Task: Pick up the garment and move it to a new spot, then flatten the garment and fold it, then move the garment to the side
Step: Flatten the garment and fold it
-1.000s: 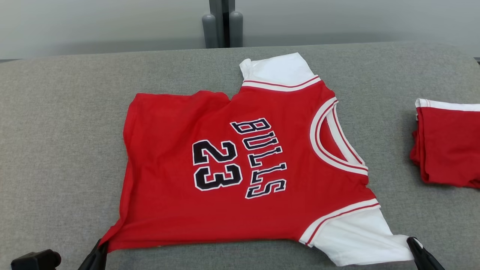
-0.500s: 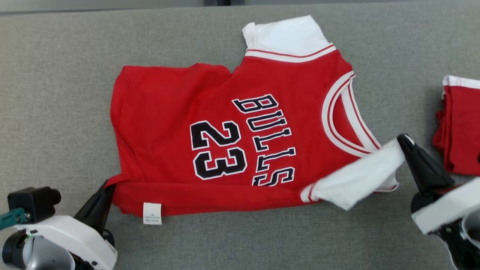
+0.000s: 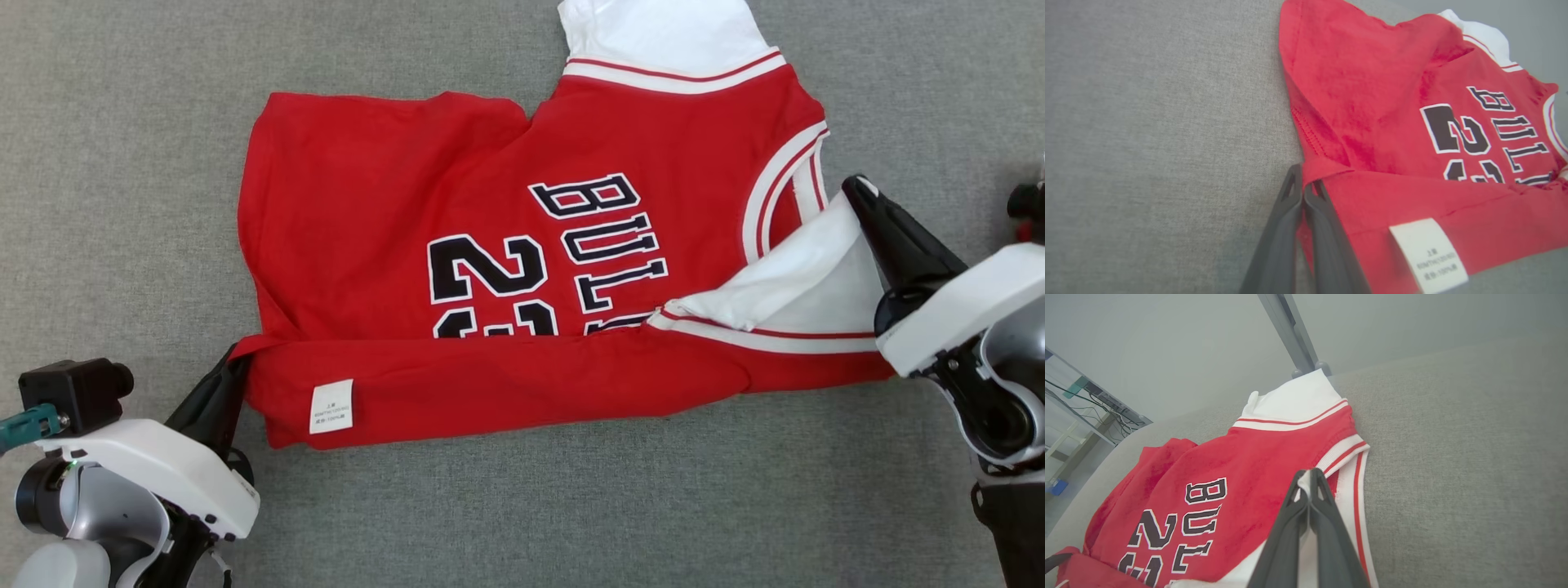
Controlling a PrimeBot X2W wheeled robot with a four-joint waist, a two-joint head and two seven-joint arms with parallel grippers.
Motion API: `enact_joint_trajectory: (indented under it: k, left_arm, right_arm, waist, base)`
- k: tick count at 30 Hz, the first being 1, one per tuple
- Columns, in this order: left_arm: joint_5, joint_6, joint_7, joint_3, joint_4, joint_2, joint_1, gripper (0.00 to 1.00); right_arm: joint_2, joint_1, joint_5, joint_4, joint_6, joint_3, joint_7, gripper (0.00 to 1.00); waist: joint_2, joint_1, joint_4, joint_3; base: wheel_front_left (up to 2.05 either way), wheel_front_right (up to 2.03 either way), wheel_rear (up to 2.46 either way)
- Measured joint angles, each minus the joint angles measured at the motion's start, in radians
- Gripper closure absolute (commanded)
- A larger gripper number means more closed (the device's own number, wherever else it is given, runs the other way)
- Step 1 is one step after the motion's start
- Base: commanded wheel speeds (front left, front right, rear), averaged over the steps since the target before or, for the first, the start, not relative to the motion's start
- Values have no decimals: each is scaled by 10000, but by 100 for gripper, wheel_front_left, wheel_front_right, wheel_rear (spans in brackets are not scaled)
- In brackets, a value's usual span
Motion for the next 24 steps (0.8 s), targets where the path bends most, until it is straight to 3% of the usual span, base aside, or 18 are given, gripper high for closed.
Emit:
enact_joint_trajectory:
  k: [2, 3, 4, 5, 6, 7, 14, 24]
  left_arm:
    - [-13, -48, -61, -10, 125, -35, -129, 100]
    - [-13, -69, -132, -4, 180, -52, -161, 100]
    - [-12, -71, -226, -6, 242, -92, -185, 78]
    - [-13, -84, -276, -27, 299, -148, -222, 78]
    - [-13, -125, -407, -40, 334, -255, -291, 57]
    - [-13, -130, -573, -33, 355, -366, -355, 0]
    - [196, -109, -1864, 71, 635, -920, -570, 0]
    - [1944, 299, -4926, 33, 671, -1597, -1254, 0]
  right_arm:
    - [-12, -272, 198, 251, 0, 182, -140, 100]
    - [4, -391, 334, 339, 0, 247, -196, 64]
    - [52, -488, 548, 431, 0, 261, -336, 0]
    - [38, -571, 606, 545, 0, 311, -428, 0]
    - [4, -622, 637, 614, 0, 330, -556, 0]
    - [-15, -645, 736, 669, 0, 326, -675, 0]
    - [-42, -372, 744, 769, 0, 17, -2044, 0]
    - [125, 1153, -1438, -261, 0, -589, -5273, 0]
  waist:
    - [0, 0, 30, 63]
    - [0, 0, 44, 86]
    - [0, 0, 59, 101]
    - [0, 0, 76, 106]
    - [0, 0, 97, 105]
    - [0, 0, 114, 103]
    - [0, 0, 156, -54]
    - [0, 0, 25, -565]
  base:
    - [0, 0, 0]
    - [0, 0, 0]
    - [0, 0, 0]
    - [0, 0, 0]
    - [0, 0, 0]
    - [0, 0, 0]
    - [0, 0, 0]
    - [0, 0, 0]
